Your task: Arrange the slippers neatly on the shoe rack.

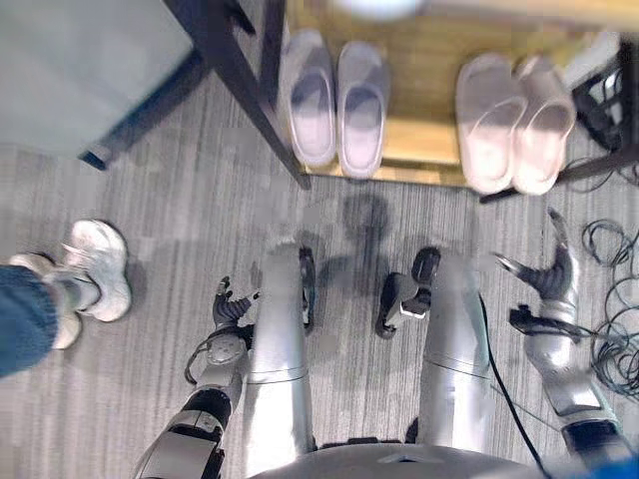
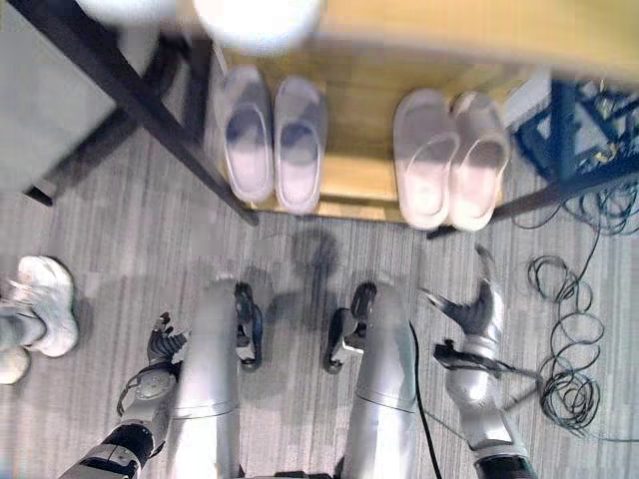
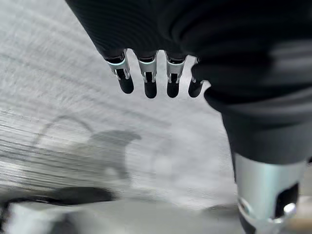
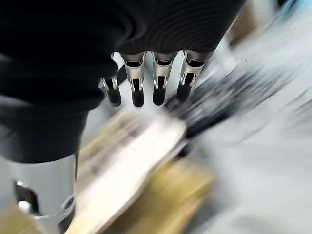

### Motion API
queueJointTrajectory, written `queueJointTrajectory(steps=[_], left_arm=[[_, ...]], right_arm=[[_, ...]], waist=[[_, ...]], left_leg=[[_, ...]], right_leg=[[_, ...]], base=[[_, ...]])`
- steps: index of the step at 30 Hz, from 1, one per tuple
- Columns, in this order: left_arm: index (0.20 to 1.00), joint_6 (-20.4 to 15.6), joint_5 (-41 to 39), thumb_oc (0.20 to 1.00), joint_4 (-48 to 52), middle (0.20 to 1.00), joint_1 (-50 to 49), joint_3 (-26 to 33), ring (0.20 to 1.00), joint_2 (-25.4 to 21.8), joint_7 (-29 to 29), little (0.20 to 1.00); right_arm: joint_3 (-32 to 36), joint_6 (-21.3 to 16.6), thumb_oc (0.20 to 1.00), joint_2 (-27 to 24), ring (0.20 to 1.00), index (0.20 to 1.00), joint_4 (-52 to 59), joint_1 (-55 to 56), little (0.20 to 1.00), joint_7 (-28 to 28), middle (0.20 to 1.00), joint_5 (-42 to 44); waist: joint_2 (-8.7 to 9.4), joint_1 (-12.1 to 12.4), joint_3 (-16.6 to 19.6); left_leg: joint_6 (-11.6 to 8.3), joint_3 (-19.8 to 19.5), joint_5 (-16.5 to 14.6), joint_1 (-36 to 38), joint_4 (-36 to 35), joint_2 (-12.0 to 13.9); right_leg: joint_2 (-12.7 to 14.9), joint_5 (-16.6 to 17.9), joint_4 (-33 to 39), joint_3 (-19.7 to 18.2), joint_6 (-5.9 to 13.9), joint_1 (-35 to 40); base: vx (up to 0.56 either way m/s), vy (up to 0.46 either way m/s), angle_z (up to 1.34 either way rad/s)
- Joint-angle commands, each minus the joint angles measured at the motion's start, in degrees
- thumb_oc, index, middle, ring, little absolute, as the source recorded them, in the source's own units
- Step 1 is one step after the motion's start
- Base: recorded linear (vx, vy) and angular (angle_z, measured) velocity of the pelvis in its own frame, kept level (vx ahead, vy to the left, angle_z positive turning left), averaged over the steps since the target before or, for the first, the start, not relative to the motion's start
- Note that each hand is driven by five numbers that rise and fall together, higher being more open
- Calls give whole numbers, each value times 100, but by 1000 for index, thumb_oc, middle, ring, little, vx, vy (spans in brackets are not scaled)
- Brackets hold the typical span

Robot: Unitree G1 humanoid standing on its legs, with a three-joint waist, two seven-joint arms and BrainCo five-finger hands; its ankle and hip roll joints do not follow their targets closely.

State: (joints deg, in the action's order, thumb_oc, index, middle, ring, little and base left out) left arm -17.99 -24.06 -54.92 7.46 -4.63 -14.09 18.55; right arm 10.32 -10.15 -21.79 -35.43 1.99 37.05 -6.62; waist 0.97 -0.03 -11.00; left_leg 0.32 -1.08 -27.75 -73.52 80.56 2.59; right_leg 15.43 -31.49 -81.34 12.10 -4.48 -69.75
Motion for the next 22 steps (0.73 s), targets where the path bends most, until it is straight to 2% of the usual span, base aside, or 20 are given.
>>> queueJointTrajectory(steps=[1, 2, 4, 5, 6, 8, 9, 10, 11, 13, 15, 16, 19, 22], left_arm=[[1000, 171, 186, 1000, -796, 1000, -296, -231, 1000, 51, -113, 1000], [1000, 168, 187, 1000, -800, 1000, -295, -230, 1000, 51, -113, 1000], [1000, 331, 365, 1000, -1211, 1000, -324, -292, 1000, 91, -251, 1000], [1000, 359, 423, 1000, -1273, 1000, -333, -340, 1000, 126, -287, 1000], [1000, 441, 604, 1000, -1403, 1000, -391, -409, 1000, 187, -364, 1000], [1000, 531, 804, 1000, -1484, 1000, -519, -492, 1000, 291, -433, 1000], [1000, 552, 976, 1000, -1529, 1000, -606, -568, 1000, 377, -481, 1000], [1000, 552, 978, 1000, -1528, 1000, -611, -569, 1000, 378, -480, 1000], [1000, 639, 1160, 1000, -1532, 1000, -666, -679, 1000, 436, -598, 1000], [1000, 753, 1617, 1000, -1729, 1000, -694, -820, 1000, 522, -642, 1000], [1000, 855, 1810, 1000, -1869, 1000, -699, -886, 1000, 597, -739, 1000], [1000, 927, 1901, 1000, -2017, 1000, -679, -827, 1000, 650, -804, 1000], [1000, 1007, 2001, 1000, -2138, 1000, -663, -752, 1000, 670, -932, 1000], [1000, 1078, 2186, 1000, -2222, 1000, -625, -766, 1000, 650, -1025, 1000]], right_arm=[[9, -111, 1000, -18, 1000, 1000, -6, -563, 1000, 171, 1000, 991], [4, -127, 1000, -26, 1000, 1000, -30, -574, 1000, 166, 1000, 1004], [-112, -163, 1000, 308, 1000, 1000, -2038, -858, 1000, -327, 1000, 2031], [-124, -162, 1000, 381, 1000, 1000, -2436, -892, 1000, -471, 1000, 2238], [-165, -41, 1000, 576, 1000, 1000, -3205, -859, 1000, -850, 1000, 2583], [-308, 92, 1000, 685, 1000, 1000, -3699, -717, 1000, -1132, 1000, 2551], [-379, 258, 1000, 788, 1000, 1000, -4063, -577, 1000, -1346, 1000, 2485], [-380, 257, 1000, 787, 1000, 1000, -4064, -573, 1000, -1348, 1000, 2486], [-172, 371, 1000, 835, 1000, 1000, -4346, -453, 1000, -1608, 1000, 2820], [-161, 559, 1000, 867, 1000, 1000, -4769, -303, 1000, -1817, 1000, 2735], [-71, 670, 1000, 906, 1000, 1000, -4987, -176, 1000, -2036, 1000, 2903], [-76, 716, 1000, 955, 1000, 1000, -5030, -124, 1000, -2206, 1000, 3005], [-300, 833, 1000, 930, 1000, 1000, -4938, -142, 1000, -2530, 1000, 2796], [-510, 882, 1000, 875, 1000, 1000, -4873, -196, 1000, -2686, 1000, 2511]], waist=[[247, 88, -534], [243, 91, -562], [291, 131, -409], [286, 136, -348], [287, 160, -212], [279, 177, -128], [247, 170, -7], [247, 174, -37], [188, 135, 70], [132, 93, 226], [40, 41, 359], [-33, -8, 531], [-147, -30, 775], [-196, -16, 916]], left_leg=[[-47, -544, 242, 185, -263, 119], [-48, -545, 261, 240, -309, 124], [-134, -457, 623, 1343, -1559, 194], [-144, -417, 645, 1656, -1867, 177], [-148, -374, 777, 2251, -2461, 168], [-147, -327, 991, 3134, -3242, 156], [-201, -231, 1248, 3832, -3933, 122], [-202, -227, 1267, 3894, -3978, 122], [-227, -148, 1701, 4528, -4739, 34], [-254, -2, 1856, 5290, -5599, 14], [-290, 75, 2149, 5884, -6307, -27], [-319, 211, 2239, 6505, -6978, -81], [-314, 350, 2542, 7247, -7881, -120], [-324, 414, 2656, 7603, -8354, -118]], right_leg=[[217, 236, 275, -277, 390, 421], [209, 259, 324, -264, 388, 479], [86, 603, 1784, 57, 479, 1628], [17, 675, 2127, 113, 515, 1920], [-66, 865, 2691, 239, 589, 2490], [-199, 1203, 3424, 357, 740, 3300], [-277, 1481, 4124, 437, 878, 4014], [-283, 1501, 4165, 440, 880, 4071], [-351, 1809, 4830, 510, 896, 4678], [-423, 2135, 5556, 545, 1040, 5319], [-454, 2402, 6121, 533, 1126, 5780], [-540, 2546, 6656, 492, 1179, 6228], [-716, 2861, 7496, 392, 1246, 6844], [-806, 2967, 7959, 378, 1268, 7208]], base=[[-162, -19, -8], [-82, -19, 2], [-1, -56, 28], [102, -52, 25], [128, -12, 4], [177, 5, 4], [158, 12, 5], [190, 38, 1], [159, 33, -9], [219, 33, -13], [202, 9, -29], [180, -20, -38], [119, -56, -28], [74, -58, -22]])
